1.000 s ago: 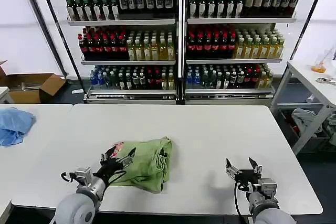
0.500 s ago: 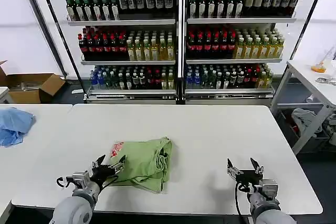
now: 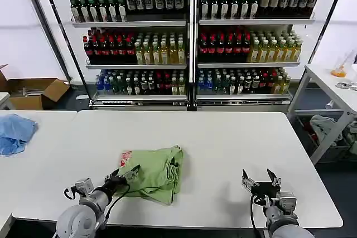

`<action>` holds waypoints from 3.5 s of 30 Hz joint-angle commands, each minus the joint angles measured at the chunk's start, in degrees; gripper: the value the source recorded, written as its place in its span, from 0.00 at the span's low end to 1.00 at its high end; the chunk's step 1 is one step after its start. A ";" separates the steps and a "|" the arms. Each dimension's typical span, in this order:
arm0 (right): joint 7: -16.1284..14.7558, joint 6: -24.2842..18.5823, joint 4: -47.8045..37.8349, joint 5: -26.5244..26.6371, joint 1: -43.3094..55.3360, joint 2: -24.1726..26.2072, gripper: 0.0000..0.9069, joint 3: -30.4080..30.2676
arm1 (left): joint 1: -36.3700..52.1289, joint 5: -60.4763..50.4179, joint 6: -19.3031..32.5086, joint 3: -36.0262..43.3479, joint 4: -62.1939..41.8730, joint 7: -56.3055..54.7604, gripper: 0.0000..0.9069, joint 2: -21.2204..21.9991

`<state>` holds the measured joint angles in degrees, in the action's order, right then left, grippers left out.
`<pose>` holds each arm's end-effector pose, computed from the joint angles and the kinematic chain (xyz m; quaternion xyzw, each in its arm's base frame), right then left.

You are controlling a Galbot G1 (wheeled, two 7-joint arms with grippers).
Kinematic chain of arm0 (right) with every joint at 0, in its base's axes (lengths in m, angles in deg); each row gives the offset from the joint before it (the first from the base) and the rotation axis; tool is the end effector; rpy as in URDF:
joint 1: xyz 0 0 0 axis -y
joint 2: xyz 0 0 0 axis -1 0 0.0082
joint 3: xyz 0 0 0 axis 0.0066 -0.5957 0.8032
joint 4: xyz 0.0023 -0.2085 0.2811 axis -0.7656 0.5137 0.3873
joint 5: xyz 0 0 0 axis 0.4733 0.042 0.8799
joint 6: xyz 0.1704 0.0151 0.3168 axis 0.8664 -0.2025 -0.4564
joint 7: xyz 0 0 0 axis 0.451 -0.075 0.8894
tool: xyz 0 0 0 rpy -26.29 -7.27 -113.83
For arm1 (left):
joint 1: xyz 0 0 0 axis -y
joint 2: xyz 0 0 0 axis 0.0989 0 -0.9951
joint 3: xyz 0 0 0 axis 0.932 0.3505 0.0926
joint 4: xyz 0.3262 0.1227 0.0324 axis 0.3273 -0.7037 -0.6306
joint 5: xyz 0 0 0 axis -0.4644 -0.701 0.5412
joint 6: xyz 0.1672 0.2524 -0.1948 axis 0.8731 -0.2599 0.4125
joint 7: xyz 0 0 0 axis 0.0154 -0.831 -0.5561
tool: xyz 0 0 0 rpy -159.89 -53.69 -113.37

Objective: Fold and organize the clothes.

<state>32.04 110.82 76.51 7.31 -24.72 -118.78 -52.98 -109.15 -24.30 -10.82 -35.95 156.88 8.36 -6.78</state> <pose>0.2105 -0.0505 -0.2587 -0.0191 -0.9786 0.0147 0.2043 0.2798 0.0869 -0.3124 -0.0914 -0.9365 0.1992 0.2738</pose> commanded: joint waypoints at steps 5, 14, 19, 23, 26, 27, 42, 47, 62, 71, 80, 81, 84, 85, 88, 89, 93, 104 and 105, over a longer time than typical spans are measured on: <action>0.08 0.01 0.35 -0.06 -0.59 -0.23 1.00 0.48 | 0.73 10.30 0.71 0.00 -1.79 2.19 0.02 1.72; 0.13 0.02 0.66 0.02 -0.74 -0.01 1.00 0.73 | 0.83 13.40 1.49 -1.05 -2.87 2.36 0.02 2.78; 0.15 0.04 0.96 0.07 -0.84 0.09 1.00 0.81 | 0.77 15.10 1.72 -1.54 -2.07 2.43 0.02 3.55; 0.16 0.06 1.29 0.15 -1.01 0.27 1.00 1.00 | 0.59 17.11 1.70 -2.48 -1.85 2.44 0.02 4.01; 0.16 0.05 1.51 0.27 -1.32 0.52 1.00 1.42 | 0.39 18.67 1.79 -3.73 -1.56 2.54 0.02 4.18; 0.13 0.03 1.65 0.34 -1.45 0.62 1.00 1.54 | 0.36 19.35 1.79 -4.62 -1.41 2.47 0.02 4.19; 0.13 -0.11 2.48 1.62 -0.73 1.54 1.00 2.05 | 0.28 17.90 1.12 -31.49 1.22 0.95 0.02 -12.69; 0.09 -0.08 3.05 1.86 -0.53 1.58 1.00 2.00 | 0.33 16.63 0.59 -33.77 6.78 0.85 0.02 -16.50; -0.17 -0.42 4.31 1.66 -4.01 1.56 1.00 4.67 | 9.72 -16.22 1.17 17.58 10.30 0.56 0.02 3.12; -0.14 -0.46 3.65 1.17 -4.55 0.93 1.00 5.59 | 22.83 -12.78 0.75 31.22 -1.56 -2.81 0.02 14.15; -0.20 -0.37 2.80 1.05 -3.59 0.85 1.00 5.77 | 27.17 -16.43 4.28 35.66 -12.89 -2.41 0.22 19.52; -0.25 -0.37 2.75 1.06 -3.50 0.90 1.00 5.82 | 27.31 -17.02 4.63 35.51 -13.41 -1.99 1.00 19.55; -0.41 -0.40 2.63 1.07 -3.23 1.09 1.00 5.97 | 27.18 -18.09 7.27 35.01 -13.34 -0.02 1.00 18.75; -0.53 -0.45 2.59 1.08 -3.14 1.21 1.00 5.99 | 26.96 -18.04 8.13 35.00 -12.60 0.52 1.00 18.24; -0.88 -0.68 2.55 1.14 -2.71 1.38 1.00 5.81 | 25.83 -17.76 11.37 34.83 -9.10 1.46 1.00 16.57; -1.05 -0.92 2.60 1.20 -2.56 1.45 1.00 5.71 | 25.24 -17.58 12.20 34.65 -7.76 1.42 1.00 15.91; -1.37 -3.68 2.85 1.16 -1.77 1.58 1.00 5.01 | 22.04 -19.15 14.18 29.13 -1.90 1.41 1.00 13.17; -2.15 -7.93 -1.81 2.18 11.09 -0.19 1.00 -12.29 | 5.32 -31.69 21.89 3.59 6.65 -1.42 1.00 -1.33; -1.87 -7.06 -2.62 3.45 12.97 -0.82 1.00 -13.82 | 3.77 -31.70 22.28 0.92 6.83 -1.44 1.00 -1.41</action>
<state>29.73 104.58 78.15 6.53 -24.21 -117.32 -52.19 -91.58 -48.50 5.09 -14.42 156.49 7.91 1.46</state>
